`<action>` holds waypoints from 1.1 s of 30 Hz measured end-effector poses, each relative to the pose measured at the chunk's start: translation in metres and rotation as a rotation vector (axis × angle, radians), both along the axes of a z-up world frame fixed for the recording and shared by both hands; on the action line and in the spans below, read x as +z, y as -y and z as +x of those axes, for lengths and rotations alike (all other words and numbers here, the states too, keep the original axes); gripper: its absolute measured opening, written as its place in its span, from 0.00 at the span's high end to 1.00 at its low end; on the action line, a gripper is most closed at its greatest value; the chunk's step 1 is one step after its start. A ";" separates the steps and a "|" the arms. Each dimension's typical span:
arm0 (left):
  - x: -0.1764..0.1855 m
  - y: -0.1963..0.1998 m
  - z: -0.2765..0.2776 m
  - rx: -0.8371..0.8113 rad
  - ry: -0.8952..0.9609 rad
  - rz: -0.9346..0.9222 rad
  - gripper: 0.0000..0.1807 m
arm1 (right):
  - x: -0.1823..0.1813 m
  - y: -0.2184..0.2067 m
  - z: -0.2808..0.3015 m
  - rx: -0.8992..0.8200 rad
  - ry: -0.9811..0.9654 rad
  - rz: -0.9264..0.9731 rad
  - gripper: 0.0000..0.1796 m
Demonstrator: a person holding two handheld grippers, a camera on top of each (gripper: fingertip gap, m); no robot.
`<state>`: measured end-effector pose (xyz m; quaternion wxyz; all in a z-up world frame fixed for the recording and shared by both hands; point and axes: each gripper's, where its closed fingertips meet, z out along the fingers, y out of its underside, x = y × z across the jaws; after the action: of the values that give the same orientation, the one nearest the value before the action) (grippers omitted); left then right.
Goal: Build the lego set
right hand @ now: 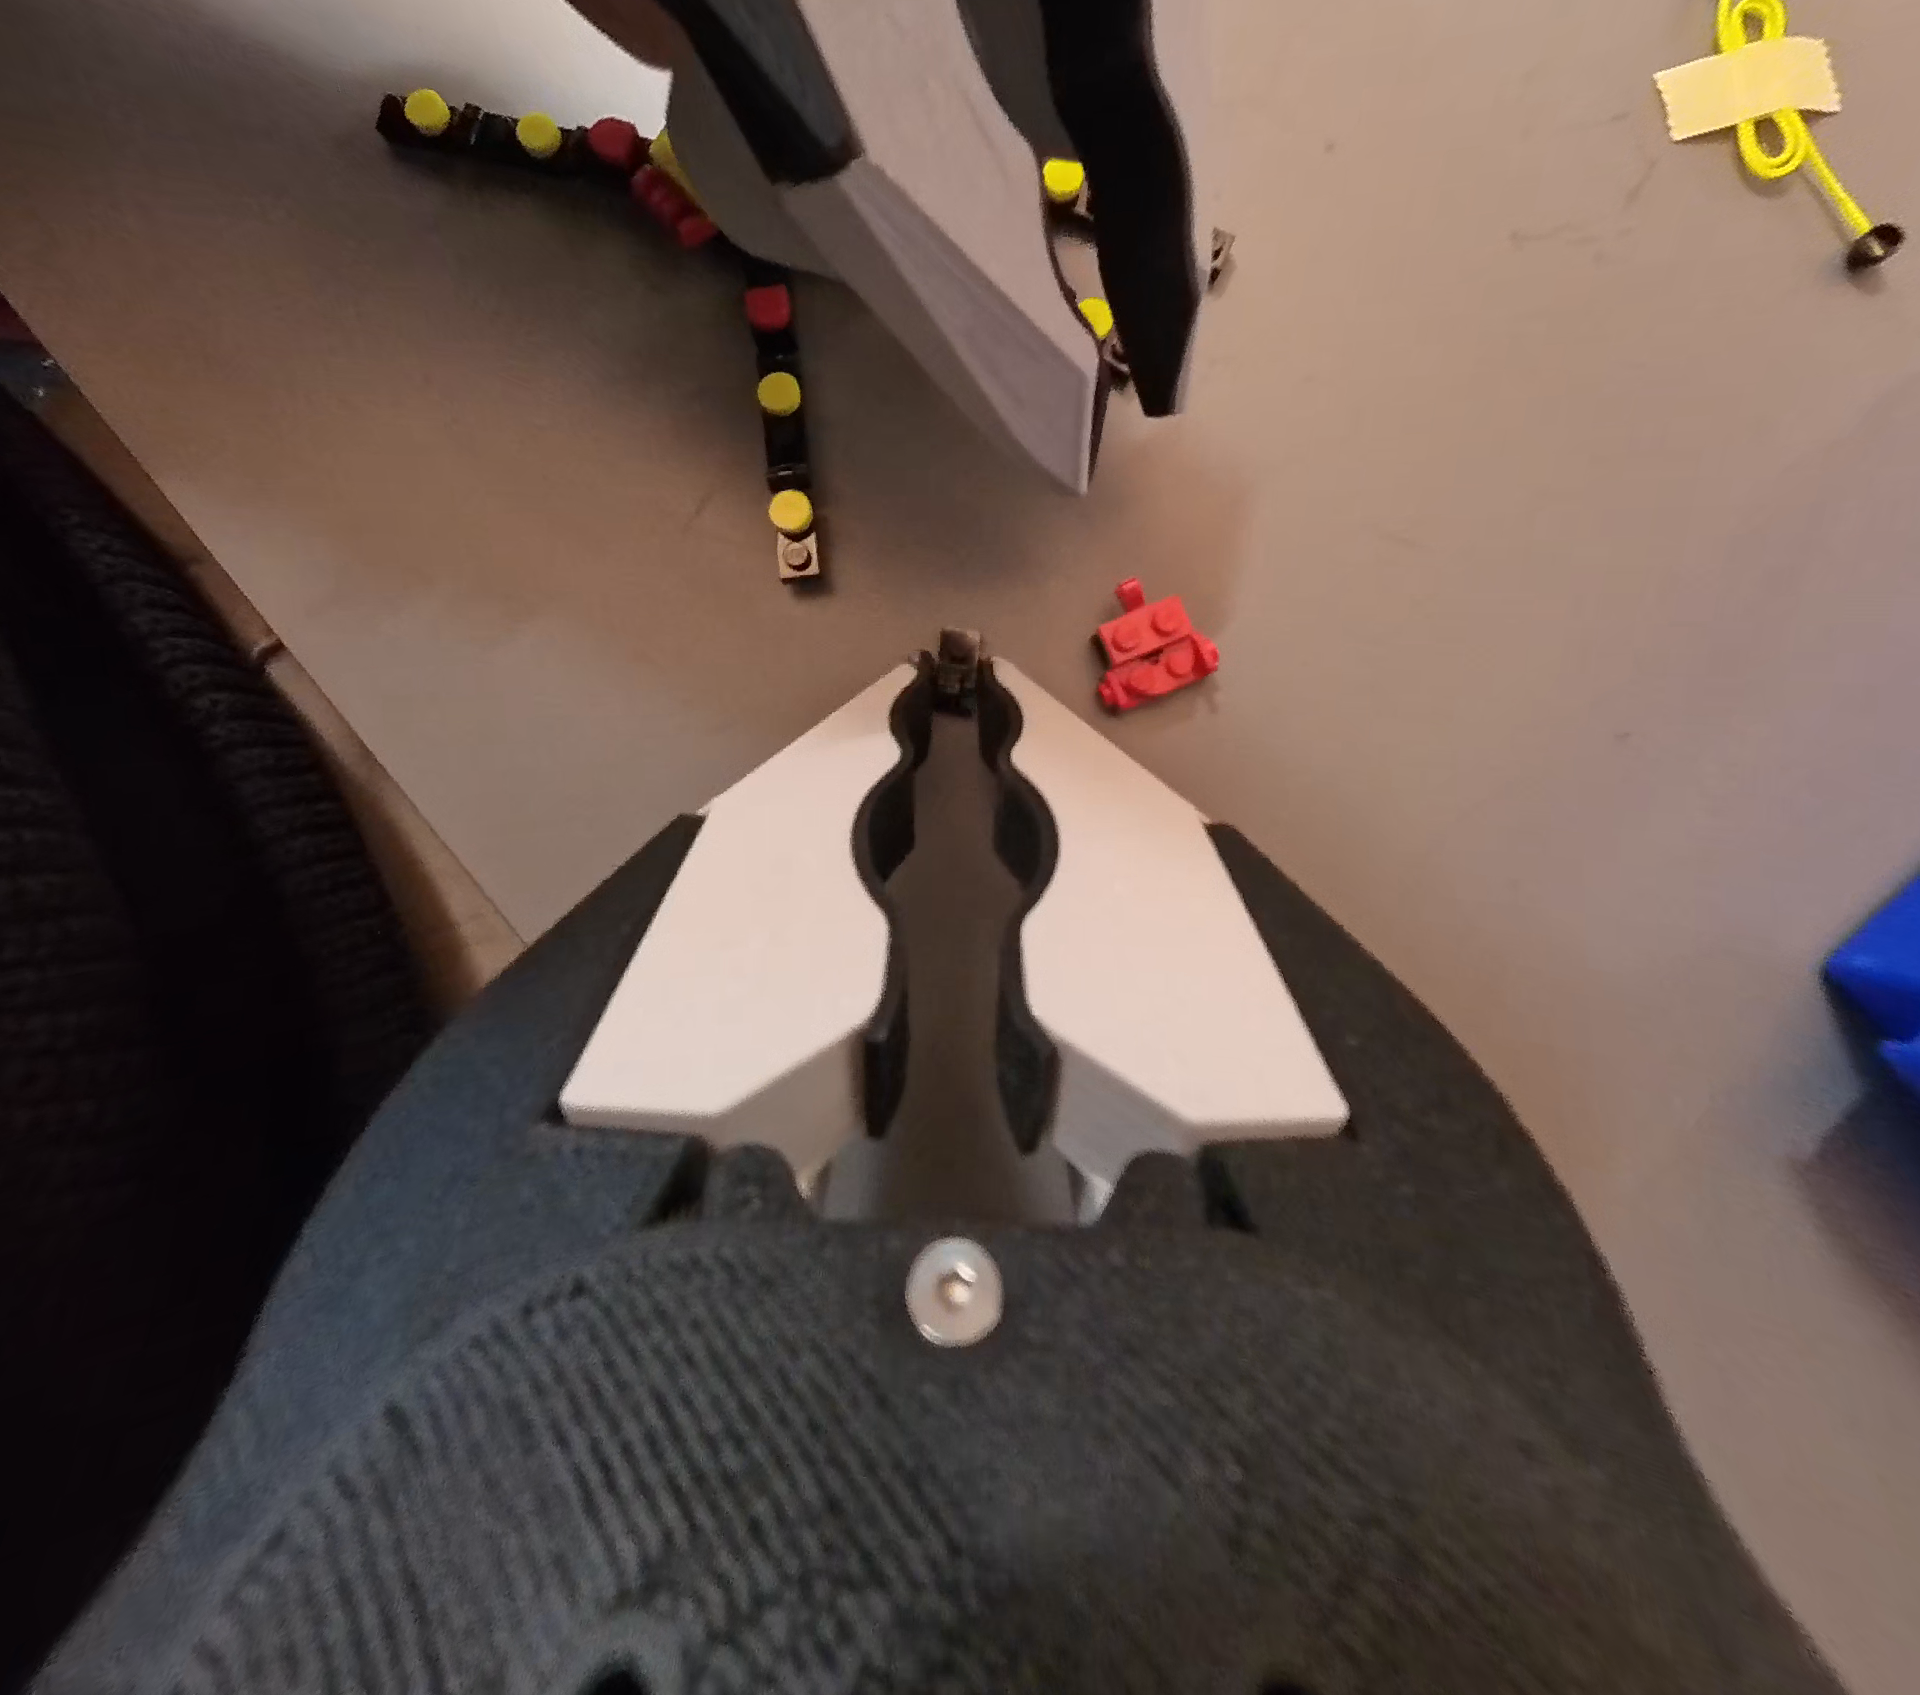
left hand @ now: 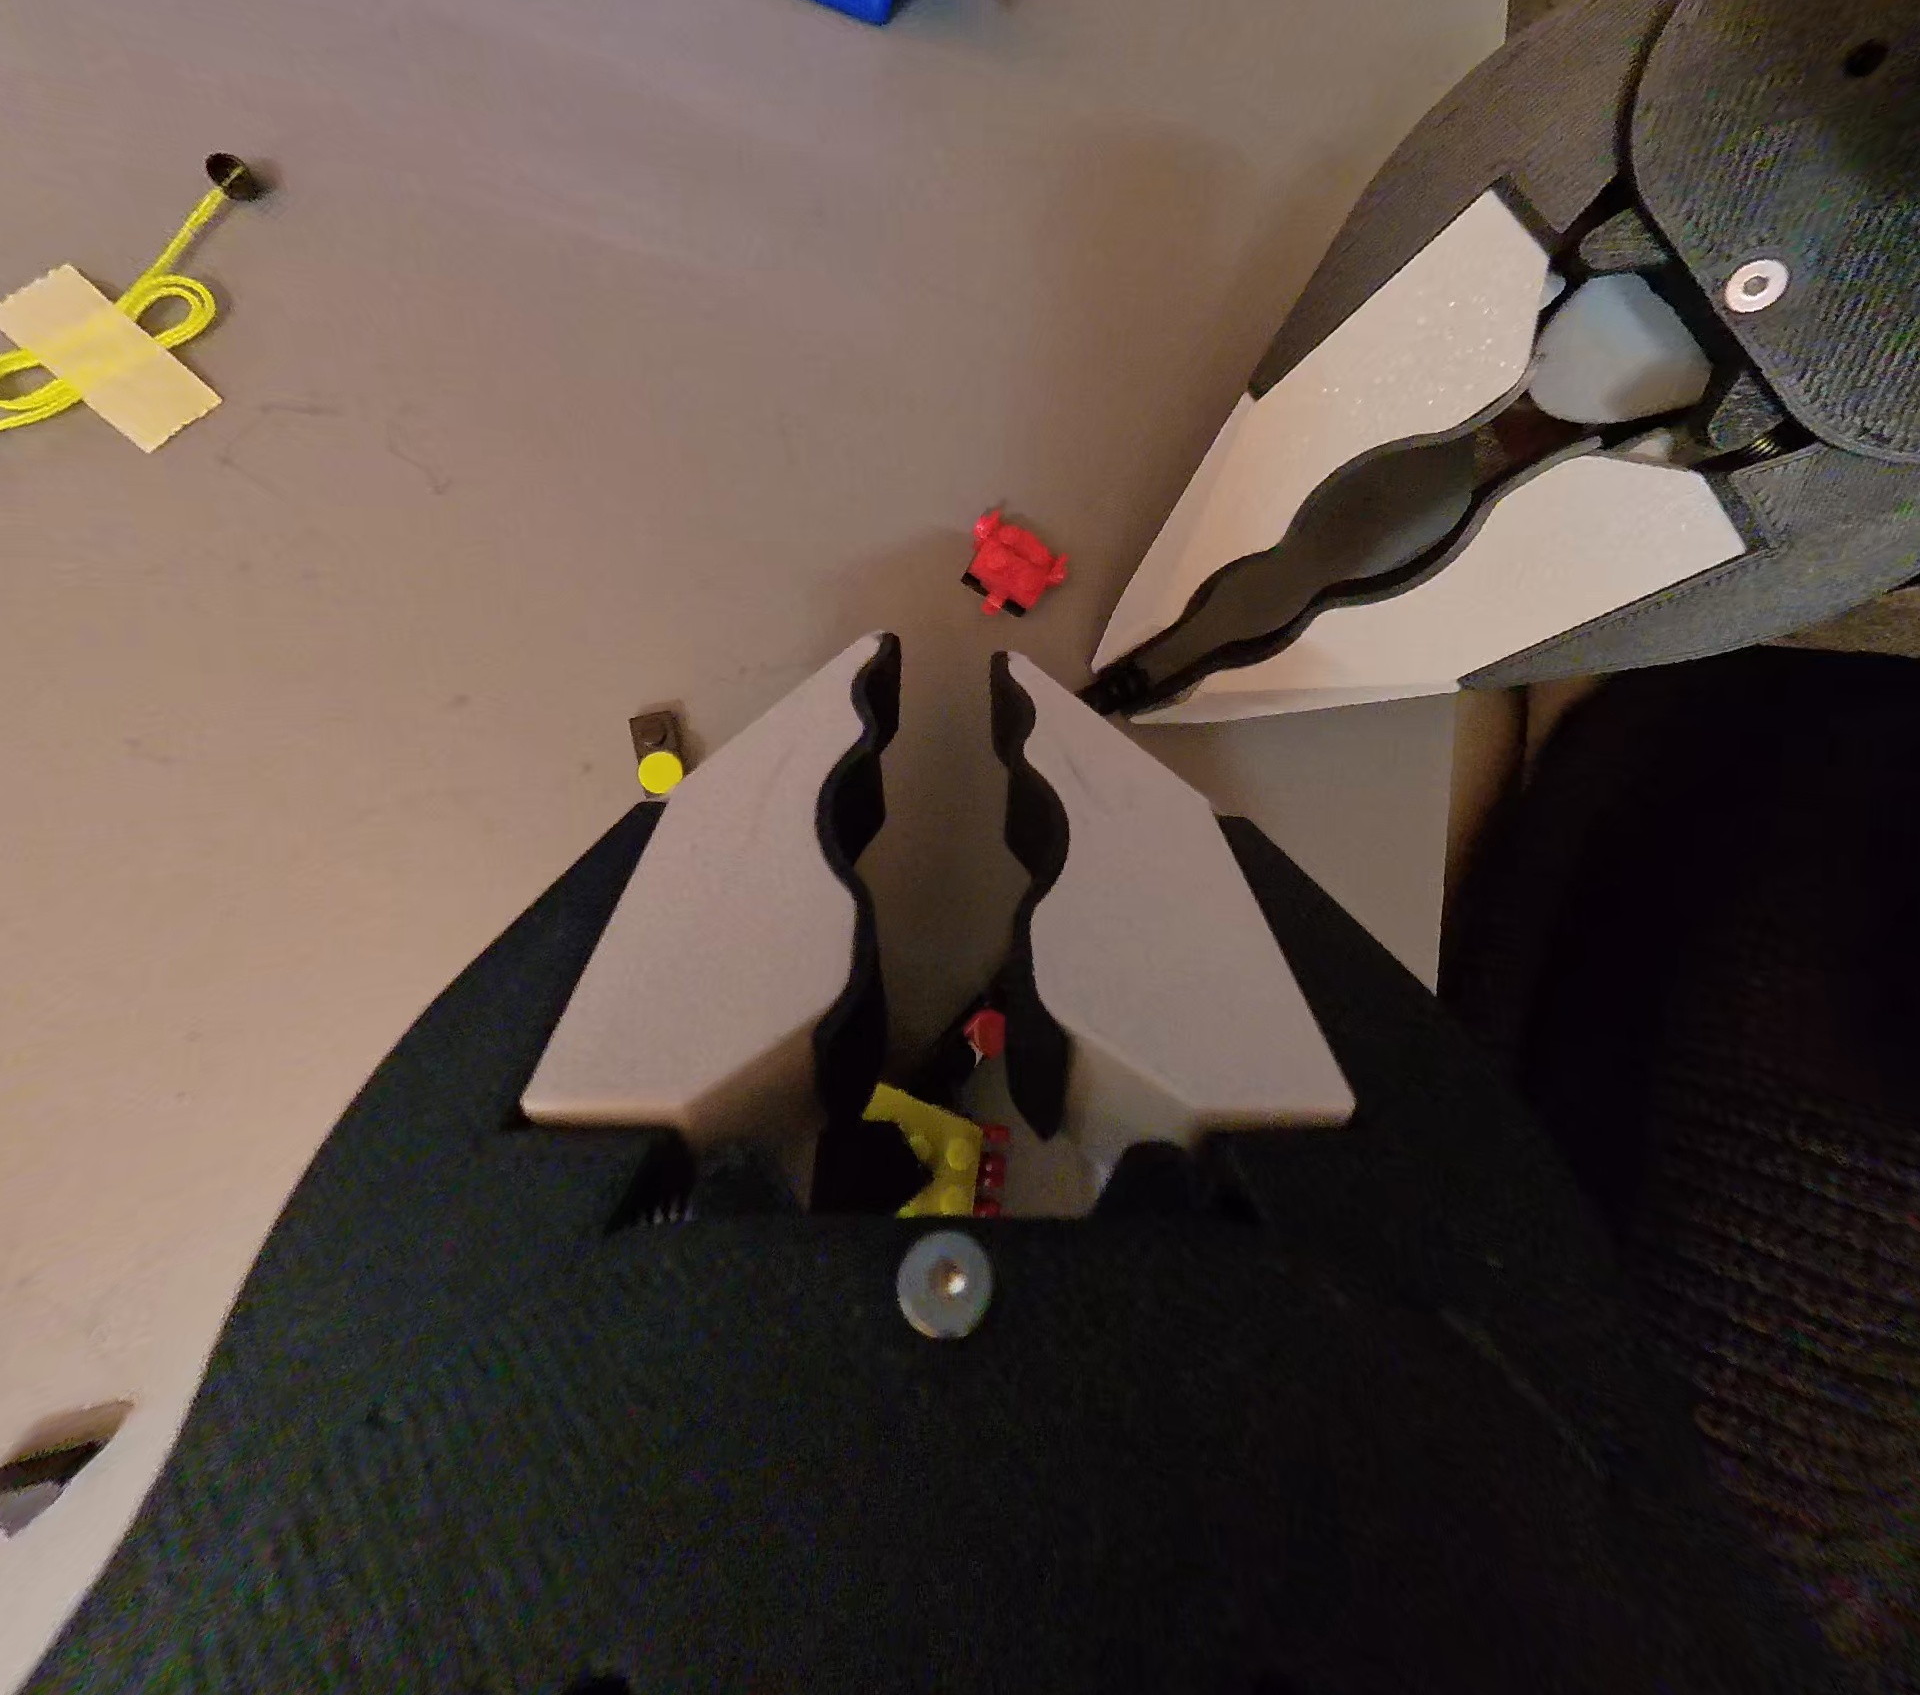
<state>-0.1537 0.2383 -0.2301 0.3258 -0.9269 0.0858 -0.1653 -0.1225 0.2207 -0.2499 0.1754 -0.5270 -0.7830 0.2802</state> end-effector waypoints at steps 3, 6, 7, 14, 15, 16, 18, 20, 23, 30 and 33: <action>-0.001 0.000 0.000 -0.001 0.001 -0.002 0.91 | 0.009 -0.003 -0.002 0.006 -0.036 0.003 0.96; -0.001 -0.001 0.001 -0.001 0.009 -0.003 0.91 | 0.022 -0.026 -0.004 -0.012 -0.094 0.057 0.97; -0.001 -0.002 0.002 -0.003 0.014 -0.002 0.91 | 0.024 -0.037 -0.003 -0.008 -0.105 0.087 0.97; -0.012 -0.009 0.018 -0.112 -0.074 -0.011 0.90 | 0.029 -0.047 -0.008 0.099 -0.107 -0.057 0.97; -0.014 -0.011 0.019 -0.124 -0.084 -0.015 0.90 | 0.028 -0.050 -0.009 0.108 -0.097 -0.027 0.97; -0.015 -0.012 0.021 -0.136 -0.081 -0.018 0.89 | 0.025 -0.053 -0.009 0.121 -0.081 0.010 0.97; -0.017 -0.013 0.025 -0.155 -0.059 -0.031 0.86 | 0.018 -0.056 -0.010 0.135 -0.051 0.049 0.97; -0.018 -0.013 0.028 -0.167 -0.040 -0.040 0.86 | 0.014 -0.051 -0.008 0.150 -0.026 0.024 0.97; -0.018 -0.013 0.031 -0.186 -0.029 -0.039 0.87 | 0.012 -0.049 -0.006 0.164 -0.018 0.049 0.97; -0.019 -0.014 0.031 -0.199 -0.048 -0.028 0.92 | 0.009 -0.040 0.001 0.220 0.005 0.031 0.97; -0.019 -0.013 0.032 -0.212 -0.055 -0.022 0.92 | 0.008 -0.038 0.001 0.238 0.008 0.054 0.97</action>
<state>-0.1221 0.2518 -0.2491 0.2938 -0.9204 0.1904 -0.1742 -0.1216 0.2588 -0.2423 0.1518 -0.4266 -0.8480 0.2755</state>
